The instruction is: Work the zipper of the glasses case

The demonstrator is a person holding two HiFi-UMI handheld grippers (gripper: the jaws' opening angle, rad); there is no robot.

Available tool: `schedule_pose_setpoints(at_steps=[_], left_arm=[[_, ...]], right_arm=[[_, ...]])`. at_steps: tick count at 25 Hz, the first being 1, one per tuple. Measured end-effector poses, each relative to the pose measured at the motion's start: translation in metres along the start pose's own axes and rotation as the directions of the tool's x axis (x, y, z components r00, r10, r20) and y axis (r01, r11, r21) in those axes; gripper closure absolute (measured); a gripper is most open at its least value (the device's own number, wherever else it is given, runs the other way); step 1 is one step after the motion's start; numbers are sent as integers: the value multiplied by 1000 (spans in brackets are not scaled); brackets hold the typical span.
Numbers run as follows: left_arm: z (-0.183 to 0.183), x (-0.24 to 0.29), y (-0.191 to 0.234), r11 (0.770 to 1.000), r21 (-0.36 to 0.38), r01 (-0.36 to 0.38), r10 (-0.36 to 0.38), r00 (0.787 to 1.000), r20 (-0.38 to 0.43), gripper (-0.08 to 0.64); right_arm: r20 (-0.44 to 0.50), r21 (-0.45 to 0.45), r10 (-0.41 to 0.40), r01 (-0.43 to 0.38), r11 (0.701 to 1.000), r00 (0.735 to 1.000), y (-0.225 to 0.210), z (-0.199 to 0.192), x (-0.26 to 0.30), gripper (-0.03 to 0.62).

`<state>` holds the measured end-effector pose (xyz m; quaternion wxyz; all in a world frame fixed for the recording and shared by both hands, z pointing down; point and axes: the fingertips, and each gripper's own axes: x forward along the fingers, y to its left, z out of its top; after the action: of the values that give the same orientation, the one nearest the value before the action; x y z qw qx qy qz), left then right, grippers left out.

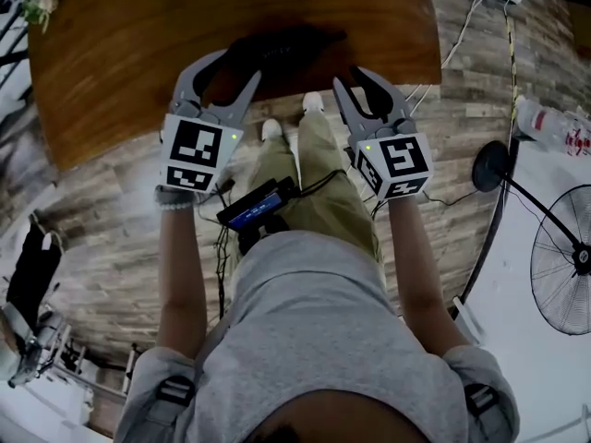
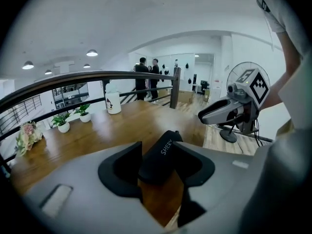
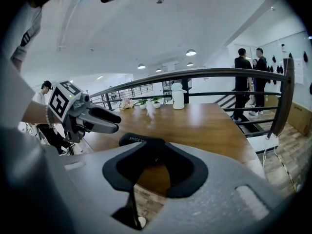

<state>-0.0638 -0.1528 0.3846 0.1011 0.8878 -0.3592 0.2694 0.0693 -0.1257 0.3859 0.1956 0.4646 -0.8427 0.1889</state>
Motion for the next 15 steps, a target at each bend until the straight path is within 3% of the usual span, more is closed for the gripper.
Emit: schedule_pose_setpoints(at_steps=[8,15], left_arm=[[-22,25,5,999,0,51,-51,996,-76,353],[-32,33,5,998,21,64,-61,991,-123,357]], right_arm=[[-36,11,5,-4,1000,999,-7,-13,23,482],[-94,-54,28,-34,998,995,-5,-31,40,482]])
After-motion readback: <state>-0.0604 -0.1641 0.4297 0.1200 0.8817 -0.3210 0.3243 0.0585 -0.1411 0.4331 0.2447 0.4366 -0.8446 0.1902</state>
